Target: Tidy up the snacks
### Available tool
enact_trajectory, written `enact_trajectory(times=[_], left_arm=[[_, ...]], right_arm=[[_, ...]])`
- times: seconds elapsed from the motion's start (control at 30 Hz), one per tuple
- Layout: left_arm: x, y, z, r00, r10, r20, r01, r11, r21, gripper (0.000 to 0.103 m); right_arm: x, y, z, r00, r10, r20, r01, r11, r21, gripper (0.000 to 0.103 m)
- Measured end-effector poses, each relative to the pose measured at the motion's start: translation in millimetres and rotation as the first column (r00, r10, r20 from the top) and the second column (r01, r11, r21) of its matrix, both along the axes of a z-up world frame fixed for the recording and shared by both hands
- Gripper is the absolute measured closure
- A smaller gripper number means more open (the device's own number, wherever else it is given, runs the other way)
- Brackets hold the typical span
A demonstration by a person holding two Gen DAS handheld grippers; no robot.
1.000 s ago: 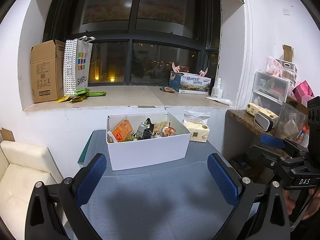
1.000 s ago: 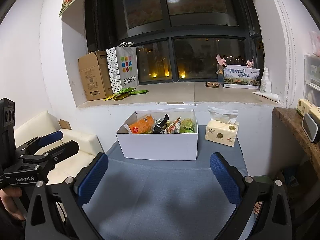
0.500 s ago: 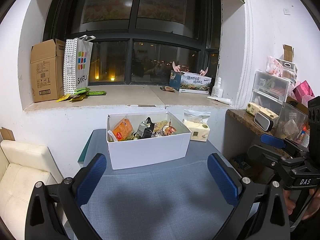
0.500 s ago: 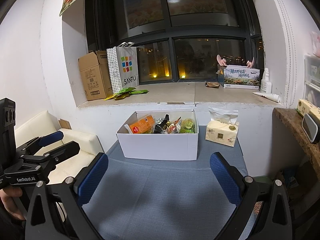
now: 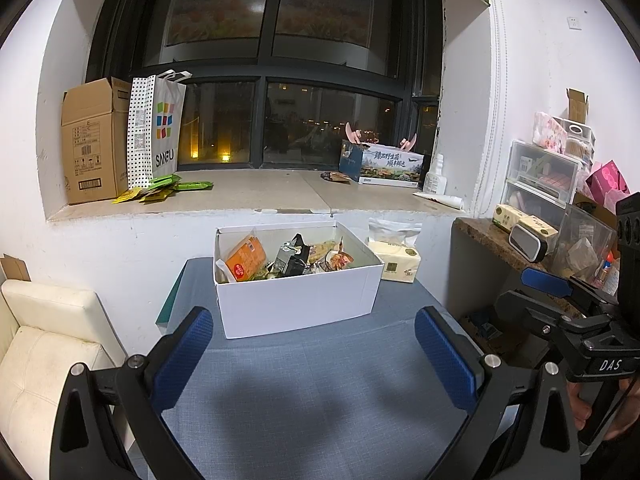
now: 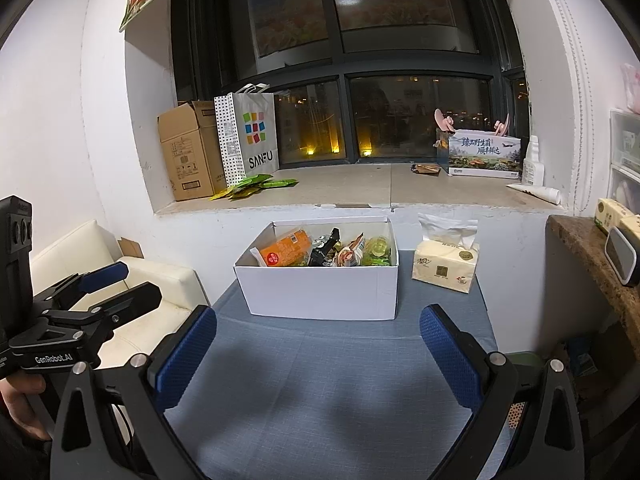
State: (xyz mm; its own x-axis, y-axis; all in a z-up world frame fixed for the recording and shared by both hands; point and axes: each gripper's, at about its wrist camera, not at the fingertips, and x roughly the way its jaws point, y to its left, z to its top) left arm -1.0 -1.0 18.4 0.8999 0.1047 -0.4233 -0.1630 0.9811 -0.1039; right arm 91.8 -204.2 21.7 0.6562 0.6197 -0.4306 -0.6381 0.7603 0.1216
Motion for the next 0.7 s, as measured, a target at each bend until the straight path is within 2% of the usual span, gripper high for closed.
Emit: enact_trajectory(times=[0.7], left_arm=[[1.1,0.5,0.0,1.0,0.006,-0.005,-0.006,1.0,0.003,0.0]], right_arm=[[-0.8,-0.1,-0.5,1.0,0.005,0.002,-0.005,1.0,0.0,0.0]])
